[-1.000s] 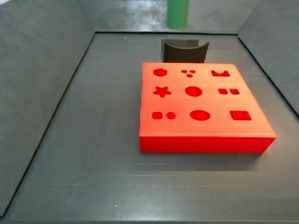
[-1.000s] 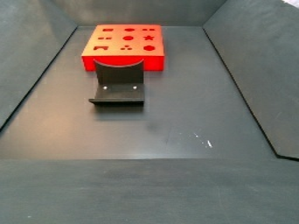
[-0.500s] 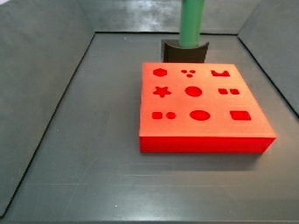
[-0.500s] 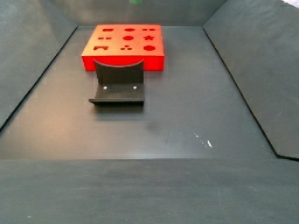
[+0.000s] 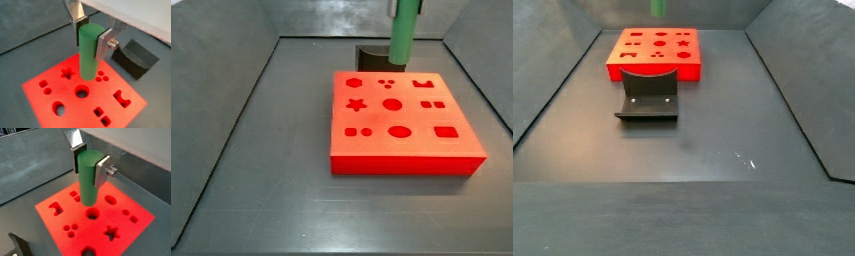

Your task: Insert the round object.

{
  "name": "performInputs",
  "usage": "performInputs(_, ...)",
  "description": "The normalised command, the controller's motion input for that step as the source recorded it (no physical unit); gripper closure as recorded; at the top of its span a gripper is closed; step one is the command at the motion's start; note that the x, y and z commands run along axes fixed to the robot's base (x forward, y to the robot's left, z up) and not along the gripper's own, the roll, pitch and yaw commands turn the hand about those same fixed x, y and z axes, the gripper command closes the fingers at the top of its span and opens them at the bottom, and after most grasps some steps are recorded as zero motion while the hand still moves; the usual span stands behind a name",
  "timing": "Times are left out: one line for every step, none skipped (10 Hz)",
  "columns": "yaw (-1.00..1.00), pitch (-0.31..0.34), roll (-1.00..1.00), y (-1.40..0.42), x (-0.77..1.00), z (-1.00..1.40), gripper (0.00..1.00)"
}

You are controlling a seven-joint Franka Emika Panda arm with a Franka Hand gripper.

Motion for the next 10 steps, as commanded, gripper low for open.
performInputs(-0.08, 0.036, 0.21, -0.15, 0.56, -0.3, 1.0)
performInputs(0.0, 0.0, 0.0, -0.03, 0.0, -0.11, 1.0)
performInputs(0.04, 0.013, 0.04, -0.05, 0.0, -0.28, 1.0)
performInputs(0.07, 0.049, 0.14, -0.05, 0.0, -0.29, 1.0)
performInputs(0.06, 0.021, 0.13, -0.13, 0.0, -0.48, 1.0)
performInputs(0.03, 0.039, 0.18, -0.19, 0.0, -0.53, 1.0)
performInputs(0.01, 0.091, 0.23, -0.26, 0.0, -0.52, 1.0)
performInputs(0.0, 0.097, 0.23, -0.19, 0.0, -0.43, 1.0)
performInputs(0.0, 0.104, 0.27, -0.17, 0.01, -0.38, 1.0)
performInputs(0.0, 0.116, 0.31, -0.15, 0.01, -0.36, 1.0)
